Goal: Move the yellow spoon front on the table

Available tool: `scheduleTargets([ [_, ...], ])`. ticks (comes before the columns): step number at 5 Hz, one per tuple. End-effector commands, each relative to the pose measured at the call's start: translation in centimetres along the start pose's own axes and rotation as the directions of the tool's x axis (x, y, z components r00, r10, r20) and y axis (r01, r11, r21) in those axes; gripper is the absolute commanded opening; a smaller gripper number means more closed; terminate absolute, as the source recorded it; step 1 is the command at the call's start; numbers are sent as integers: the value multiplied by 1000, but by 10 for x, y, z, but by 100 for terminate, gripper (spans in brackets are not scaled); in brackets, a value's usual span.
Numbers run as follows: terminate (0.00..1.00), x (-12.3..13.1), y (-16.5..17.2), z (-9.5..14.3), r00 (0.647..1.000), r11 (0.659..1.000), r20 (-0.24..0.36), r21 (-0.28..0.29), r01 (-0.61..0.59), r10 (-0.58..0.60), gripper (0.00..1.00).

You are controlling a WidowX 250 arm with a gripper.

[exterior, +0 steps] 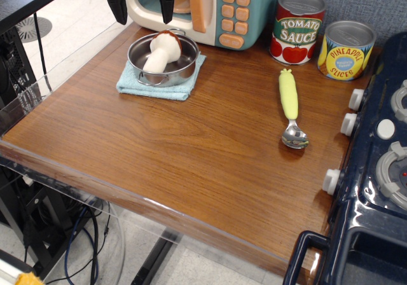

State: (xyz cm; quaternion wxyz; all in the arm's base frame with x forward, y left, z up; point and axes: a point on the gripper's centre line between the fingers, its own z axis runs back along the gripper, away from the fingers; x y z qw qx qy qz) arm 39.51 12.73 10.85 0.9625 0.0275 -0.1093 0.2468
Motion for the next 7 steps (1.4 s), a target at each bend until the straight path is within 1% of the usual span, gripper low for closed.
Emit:
scheduleTargets([
  [1, 0, 0, 0, 0, 1000, 1000, 0, 0, 0, 0, 100],
  [2, 0, -17, -19, 11, 998, 998, 13, -25, 63, -63, 100],
  [3, 0, -24, -18, 15, 991, 993, 84, -37, 110, -106, 100],
  [4, 0, -26, -13, 19, 992, 995, 112, -72, 69, -61, 100],
  [5, 0, -32, -39, 24, 987, 991, 119, -66, 116, -107, 100],
  [6, 0, -39, -81, 29, 981, 977, 84, -105, 185, -176, 100],
  [7, 0, -47, -115, 30, 980, 972, 65, -126, 197, -191, 100],
])
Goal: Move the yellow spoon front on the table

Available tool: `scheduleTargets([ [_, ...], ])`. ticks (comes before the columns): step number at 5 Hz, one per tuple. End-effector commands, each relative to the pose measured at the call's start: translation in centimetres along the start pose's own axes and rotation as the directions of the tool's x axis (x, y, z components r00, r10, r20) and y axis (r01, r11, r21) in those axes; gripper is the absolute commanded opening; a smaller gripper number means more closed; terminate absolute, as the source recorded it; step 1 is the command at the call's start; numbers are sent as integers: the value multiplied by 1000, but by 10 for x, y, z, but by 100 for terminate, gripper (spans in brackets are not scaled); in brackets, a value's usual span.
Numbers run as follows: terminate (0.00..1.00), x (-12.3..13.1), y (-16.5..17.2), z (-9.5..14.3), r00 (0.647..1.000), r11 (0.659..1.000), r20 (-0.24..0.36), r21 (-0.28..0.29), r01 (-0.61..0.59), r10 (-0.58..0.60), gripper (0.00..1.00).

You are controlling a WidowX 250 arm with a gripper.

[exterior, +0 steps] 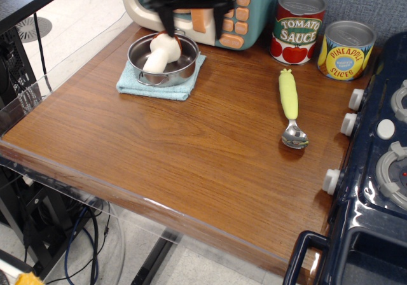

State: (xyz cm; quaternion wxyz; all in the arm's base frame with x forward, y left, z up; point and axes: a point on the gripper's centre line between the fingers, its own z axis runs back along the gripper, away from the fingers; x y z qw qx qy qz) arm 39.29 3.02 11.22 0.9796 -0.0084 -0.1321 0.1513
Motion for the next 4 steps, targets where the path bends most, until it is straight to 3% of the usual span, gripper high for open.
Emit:
scheduleTargets([
  [1, 0, 1, -57, 3, 1000, 1000, -23, -27, -15, 15, 100],
  [2, 0, -4, -79, -21, 999, 1000, -45, -21, -21, 20, 100],
  [3, 0, -10, -93, -52, 997, 1000, -76, 22, -15, 17, 100],
  [4, 0, -8, -106, -63, 997, 1000, -80, 24, -4, 6, 100],
])
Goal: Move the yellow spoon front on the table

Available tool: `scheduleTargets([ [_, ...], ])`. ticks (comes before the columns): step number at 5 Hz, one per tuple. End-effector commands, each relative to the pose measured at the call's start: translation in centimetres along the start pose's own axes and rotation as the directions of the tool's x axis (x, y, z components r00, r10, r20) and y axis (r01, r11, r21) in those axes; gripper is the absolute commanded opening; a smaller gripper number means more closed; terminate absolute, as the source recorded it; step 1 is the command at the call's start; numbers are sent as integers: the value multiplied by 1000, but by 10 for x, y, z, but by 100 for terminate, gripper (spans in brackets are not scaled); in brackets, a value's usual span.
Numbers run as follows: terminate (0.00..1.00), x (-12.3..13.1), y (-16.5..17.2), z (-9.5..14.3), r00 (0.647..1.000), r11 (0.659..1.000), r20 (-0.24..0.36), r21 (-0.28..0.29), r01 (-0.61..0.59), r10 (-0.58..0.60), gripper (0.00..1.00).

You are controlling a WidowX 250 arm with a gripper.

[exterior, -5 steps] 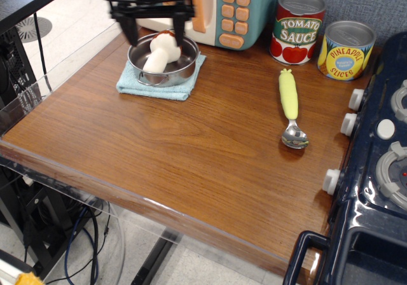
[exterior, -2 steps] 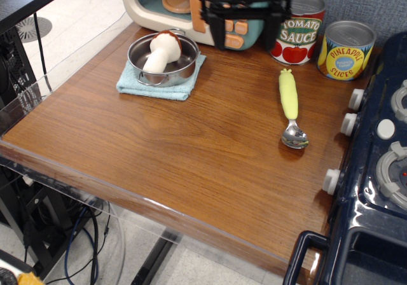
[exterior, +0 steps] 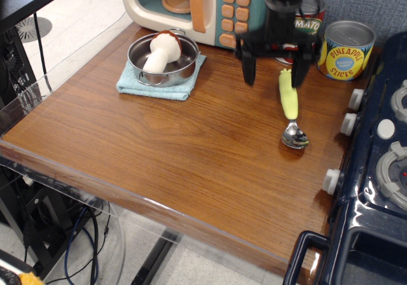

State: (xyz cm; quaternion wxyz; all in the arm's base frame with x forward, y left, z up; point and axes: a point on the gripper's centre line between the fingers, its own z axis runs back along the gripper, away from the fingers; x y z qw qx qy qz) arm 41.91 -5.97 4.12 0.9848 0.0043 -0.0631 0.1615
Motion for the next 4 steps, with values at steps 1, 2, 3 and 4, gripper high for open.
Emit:
scheduleTargets([
  [1, 0, 12, -24, 3, 999, 1000, 49, -16, 12, -11, 100],
  [2, 0, 12, -21, -14, 999, 1000, 34, -2, -12, 12, 0],
  [3, 0, 12, -17, -16, 999, 999, 31, 5, -38, 37, 0],
  [4, 0, 11, -10, -11, 997, 997, 38, -11, -70, 71, 0],
])
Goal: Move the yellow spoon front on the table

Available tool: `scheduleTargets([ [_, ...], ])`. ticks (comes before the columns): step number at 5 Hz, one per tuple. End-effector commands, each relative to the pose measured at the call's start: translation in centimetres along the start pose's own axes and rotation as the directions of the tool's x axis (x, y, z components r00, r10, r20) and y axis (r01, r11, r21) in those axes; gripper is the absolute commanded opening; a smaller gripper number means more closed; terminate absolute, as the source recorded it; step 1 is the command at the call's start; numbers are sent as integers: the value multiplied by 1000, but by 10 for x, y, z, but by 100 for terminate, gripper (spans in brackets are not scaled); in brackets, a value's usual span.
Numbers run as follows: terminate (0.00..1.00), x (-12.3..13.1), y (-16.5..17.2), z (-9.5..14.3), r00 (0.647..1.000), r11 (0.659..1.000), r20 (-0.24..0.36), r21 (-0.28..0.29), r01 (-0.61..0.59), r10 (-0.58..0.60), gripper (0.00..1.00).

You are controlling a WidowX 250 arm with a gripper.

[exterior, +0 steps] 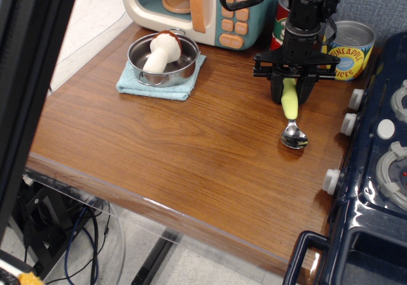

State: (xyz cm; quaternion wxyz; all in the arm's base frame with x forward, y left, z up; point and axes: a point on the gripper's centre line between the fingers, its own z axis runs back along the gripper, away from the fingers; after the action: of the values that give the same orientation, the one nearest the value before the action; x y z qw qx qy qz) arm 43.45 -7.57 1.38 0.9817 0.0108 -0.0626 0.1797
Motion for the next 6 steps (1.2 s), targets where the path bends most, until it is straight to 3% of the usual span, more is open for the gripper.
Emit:
scheduleTargets([
  [1, 0, 6, 14, 37, 999, 998, 37, -51, -30, 32, 0],
  [2, 0, 7, 25, 65, 989, 992, 99, -60, -107, 112, 0],
  [3, 0, 5, 46, 104, 984, 990, 125, -77, -117, 126, 0],
  [4, 0, -4, 89, 133, 963, 969, 119, -82, -235, 243, 0],
  [5, 0, -17, 144, 144, 898, 904, 111, -73, -421, 427, 0],
  [6, 0, -30, 190, 142, 802, 808, 98, -77, -584, 589, 0],
])
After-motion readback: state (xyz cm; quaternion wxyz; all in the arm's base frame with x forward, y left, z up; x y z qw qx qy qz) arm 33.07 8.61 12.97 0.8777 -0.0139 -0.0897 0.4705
